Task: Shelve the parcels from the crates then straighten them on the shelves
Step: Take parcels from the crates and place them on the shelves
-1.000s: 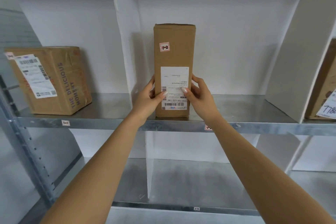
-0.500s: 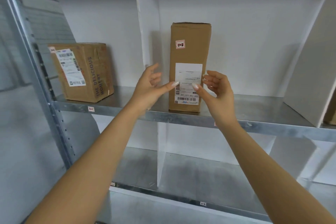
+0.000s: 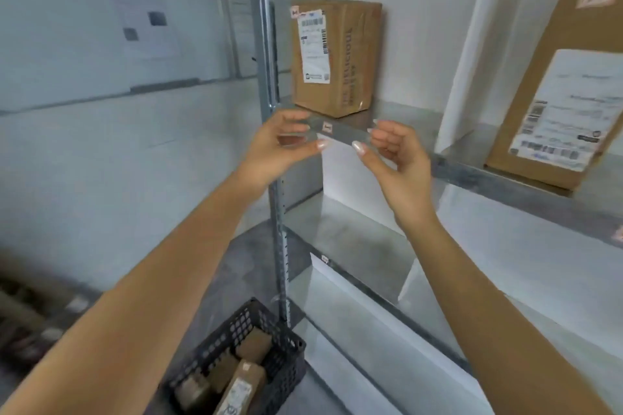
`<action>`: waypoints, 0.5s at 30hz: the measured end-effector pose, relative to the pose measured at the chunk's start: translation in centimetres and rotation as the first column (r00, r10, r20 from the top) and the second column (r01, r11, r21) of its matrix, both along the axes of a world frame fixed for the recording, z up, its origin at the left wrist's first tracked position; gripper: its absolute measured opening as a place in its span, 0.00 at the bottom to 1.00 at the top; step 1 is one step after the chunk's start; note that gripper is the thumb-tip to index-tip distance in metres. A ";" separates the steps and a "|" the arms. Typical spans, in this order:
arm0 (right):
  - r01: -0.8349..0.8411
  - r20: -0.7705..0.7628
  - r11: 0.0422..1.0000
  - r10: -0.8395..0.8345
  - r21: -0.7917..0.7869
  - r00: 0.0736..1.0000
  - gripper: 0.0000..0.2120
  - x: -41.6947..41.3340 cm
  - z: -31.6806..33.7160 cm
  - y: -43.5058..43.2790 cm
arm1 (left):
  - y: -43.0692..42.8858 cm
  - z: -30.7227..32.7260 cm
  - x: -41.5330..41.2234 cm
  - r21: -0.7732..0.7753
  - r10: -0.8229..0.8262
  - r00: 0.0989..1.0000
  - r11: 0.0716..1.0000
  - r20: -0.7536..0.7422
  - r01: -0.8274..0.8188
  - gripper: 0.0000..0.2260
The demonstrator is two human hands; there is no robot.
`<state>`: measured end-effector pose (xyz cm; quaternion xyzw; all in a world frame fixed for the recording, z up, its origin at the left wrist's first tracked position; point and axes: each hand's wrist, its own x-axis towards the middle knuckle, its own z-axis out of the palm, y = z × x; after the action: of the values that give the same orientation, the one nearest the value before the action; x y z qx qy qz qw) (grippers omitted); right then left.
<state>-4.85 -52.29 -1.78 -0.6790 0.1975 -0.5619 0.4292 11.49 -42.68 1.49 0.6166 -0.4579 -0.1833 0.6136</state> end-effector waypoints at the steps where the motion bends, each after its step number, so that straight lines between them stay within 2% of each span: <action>1: -0.035 -0.027 0.999 0.035 0.016 0.999 0.20 1.8 -1.2 0.3 | 0.8 -1.1 1.6 0.032 0.044 0.999 0.999 -0.022 -0.043 0.24; 4: -0.148 -0.130 0.985 0.159 0.085 0.979 0.19 6.9 -5.0 0.9 | 3.8 -4.6 6.5 0.132 0.172 0.982 0.978 -0.073 -0.162 0.25; 7: -0.256 -0.263 0.953 0.292 0.162 0.919 0.21 11.6 -8.7 1.6 | 6.3 -8.5 11.4 0.231 0.259 0.960 0.946 -0.107 -0.229 0.26; 15: -0.368 -0.430 0.871 0.484 0.326 0.762 0.21 22.7 -17.7 2.2 | 9.6 -20.1 20.8 0.451 0.393 0.900 0.849 -0.189 -0.276 0.23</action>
<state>17.87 -50.04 -19.50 -0.7751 0.2025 -0.2283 0.5533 32.29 -33.06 -18.64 0.7716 -0.2034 -0.2487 0.5489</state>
